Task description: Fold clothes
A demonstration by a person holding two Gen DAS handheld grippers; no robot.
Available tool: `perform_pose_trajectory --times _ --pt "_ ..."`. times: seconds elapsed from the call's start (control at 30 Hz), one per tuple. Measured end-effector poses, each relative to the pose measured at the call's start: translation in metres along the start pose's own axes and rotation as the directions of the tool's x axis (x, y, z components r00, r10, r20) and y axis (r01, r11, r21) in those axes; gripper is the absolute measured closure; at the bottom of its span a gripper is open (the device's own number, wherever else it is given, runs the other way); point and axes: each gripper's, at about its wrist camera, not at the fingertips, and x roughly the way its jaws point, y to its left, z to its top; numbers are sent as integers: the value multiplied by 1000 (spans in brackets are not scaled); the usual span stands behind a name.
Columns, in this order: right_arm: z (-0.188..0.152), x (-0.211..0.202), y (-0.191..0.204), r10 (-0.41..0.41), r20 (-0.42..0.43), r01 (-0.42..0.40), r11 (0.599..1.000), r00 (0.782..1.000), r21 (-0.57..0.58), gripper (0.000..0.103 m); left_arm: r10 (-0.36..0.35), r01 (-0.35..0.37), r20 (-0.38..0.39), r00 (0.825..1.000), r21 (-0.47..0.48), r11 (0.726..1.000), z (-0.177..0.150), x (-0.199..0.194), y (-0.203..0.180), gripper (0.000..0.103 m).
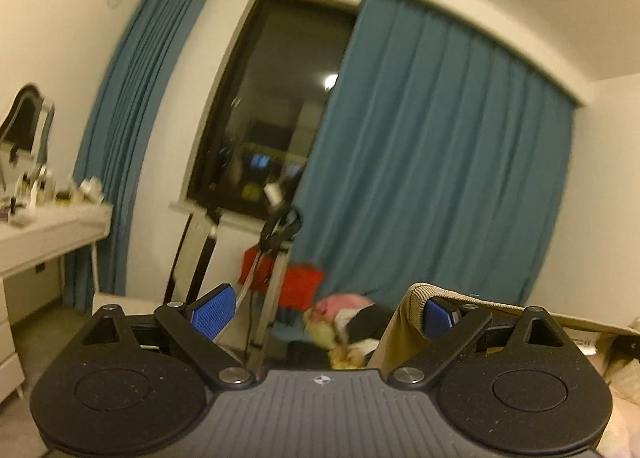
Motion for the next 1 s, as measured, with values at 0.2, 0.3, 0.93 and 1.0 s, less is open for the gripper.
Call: perform_pose_trajectory --times 0.2,0.3,0.93,1.0 --pt "-47 139 9 -94 -4 94 996 996 -1 0 105 -105 -6 994 -52 993 -54 160 17 7" --pt "-96 219 3 -129 -51 130 991 990 17 0 121 -124 -62 991 -38 992 -104 256 29 7" --pt "-336 476 14 61 -669 -120 992 741 -42 0 59 51 -631 774 154 987 -347 537 98 8" --pt "-328 464 19 96 -660 -131 991 745 -4 0 40 90 -643 765 169 982 -343 525 95 6"
